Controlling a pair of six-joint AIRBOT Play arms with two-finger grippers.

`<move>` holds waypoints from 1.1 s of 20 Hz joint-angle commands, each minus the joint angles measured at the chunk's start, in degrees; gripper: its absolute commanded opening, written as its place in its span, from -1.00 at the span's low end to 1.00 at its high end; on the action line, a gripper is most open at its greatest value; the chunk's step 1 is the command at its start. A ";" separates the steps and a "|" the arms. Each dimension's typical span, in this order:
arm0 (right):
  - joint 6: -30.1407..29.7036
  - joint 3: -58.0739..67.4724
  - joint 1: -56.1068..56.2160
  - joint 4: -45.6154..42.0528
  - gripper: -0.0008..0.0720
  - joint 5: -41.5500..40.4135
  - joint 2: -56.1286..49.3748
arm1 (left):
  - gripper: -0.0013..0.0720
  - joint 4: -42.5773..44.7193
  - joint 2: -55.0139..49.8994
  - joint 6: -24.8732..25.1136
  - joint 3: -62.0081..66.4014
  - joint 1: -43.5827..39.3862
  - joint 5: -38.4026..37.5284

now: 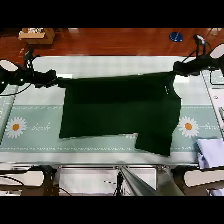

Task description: Fold the shirts.

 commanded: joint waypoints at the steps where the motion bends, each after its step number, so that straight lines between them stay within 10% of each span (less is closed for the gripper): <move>1: 0.59 0.31 0.39 -2.73 -0.90 11.67 -2.49 | -0.92 0.22 -1.75 -0.02 0.76 -1.25 -6.82; 4: 1.07 0.31 2.12 -2.45 -0.89 13.64 -5.11 | -0.91 0.22 -4.17 -0.04 0.76 -3.30 -7.65; 5: 0.57 0.33 2.43 -2.47 -0.53 14.58 -5.16 | -0.85 0.24 -4.37 0.00 0.79 -3.28 -8.87; 6: -1.60 0.74 2.38 -2.67 0.02 17.33 -4.98 | -0.35 1.27 -4.22 0.52 1.09 -2.64 -10.82; 8: -4.44 2.03 1.20 -7.04 0.22 25.77 -3.72 | 0.69 8.20 -4.04 1.07 3.69 -0.07 -19.19; 13: -0.31 -6.62 -7.61 -14.23 0.22 32.13 6.21 | 0.69 8.09 5.01 3.06 -4.87 13.51 -27.85; 22: -7.30 -34.58 -20.63 4.15 0.23 18.12 24.09 | 0.69 2.27 12.24 12.37 -35.65 22.47 -25.00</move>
